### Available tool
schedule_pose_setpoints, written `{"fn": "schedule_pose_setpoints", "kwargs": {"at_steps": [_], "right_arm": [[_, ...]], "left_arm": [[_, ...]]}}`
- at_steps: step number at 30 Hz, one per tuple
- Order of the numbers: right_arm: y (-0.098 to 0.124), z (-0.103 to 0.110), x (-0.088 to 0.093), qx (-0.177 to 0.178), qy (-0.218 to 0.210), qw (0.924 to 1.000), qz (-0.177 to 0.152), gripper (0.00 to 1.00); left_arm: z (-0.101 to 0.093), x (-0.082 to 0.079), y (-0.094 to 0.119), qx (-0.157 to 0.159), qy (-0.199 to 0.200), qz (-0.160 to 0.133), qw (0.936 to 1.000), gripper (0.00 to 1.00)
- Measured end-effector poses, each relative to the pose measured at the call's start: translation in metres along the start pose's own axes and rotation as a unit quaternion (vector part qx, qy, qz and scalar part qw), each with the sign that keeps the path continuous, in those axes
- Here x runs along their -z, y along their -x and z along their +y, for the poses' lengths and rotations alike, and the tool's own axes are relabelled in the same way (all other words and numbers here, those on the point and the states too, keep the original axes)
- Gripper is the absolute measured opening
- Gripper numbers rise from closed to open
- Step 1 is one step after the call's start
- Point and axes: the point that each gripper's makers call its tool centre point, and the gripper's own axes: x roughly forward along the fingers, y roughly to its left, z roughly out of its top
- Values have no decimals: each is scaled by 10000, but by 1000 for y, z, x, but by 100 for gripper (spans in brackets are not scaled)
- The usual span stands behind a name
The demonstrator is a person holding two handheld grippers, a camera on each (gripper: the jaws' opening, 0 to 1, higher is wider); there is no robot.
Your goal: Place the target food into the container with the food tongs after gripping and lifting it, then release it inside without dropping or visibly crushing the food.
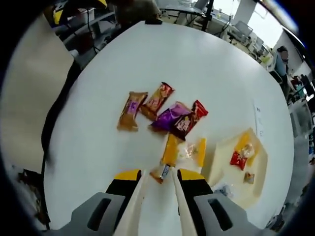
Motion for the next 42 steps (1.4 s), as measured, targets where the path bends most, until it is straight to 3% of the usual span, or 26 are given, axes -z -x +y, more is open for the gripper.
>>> {"fn": "schedule_pose_setpoints", "kwargs": {"at_steps": [19, 27, 42], "right_arm": [[-12, -2, 3, -220, 414, 9989, 70, 29], [-19, -6, 3, -343, 496, 9982, 76, 29], [-28, -3, 10, -422, 863, 9950, 263, 29]], "left_arm": [[2, 2, -5, -82, 141, 25, 9999, 61], [8, -8, -4, -166, 113, -48, 9998, 61], [11, -3, -5, -189, 169, 13, 9997, 61]]}}
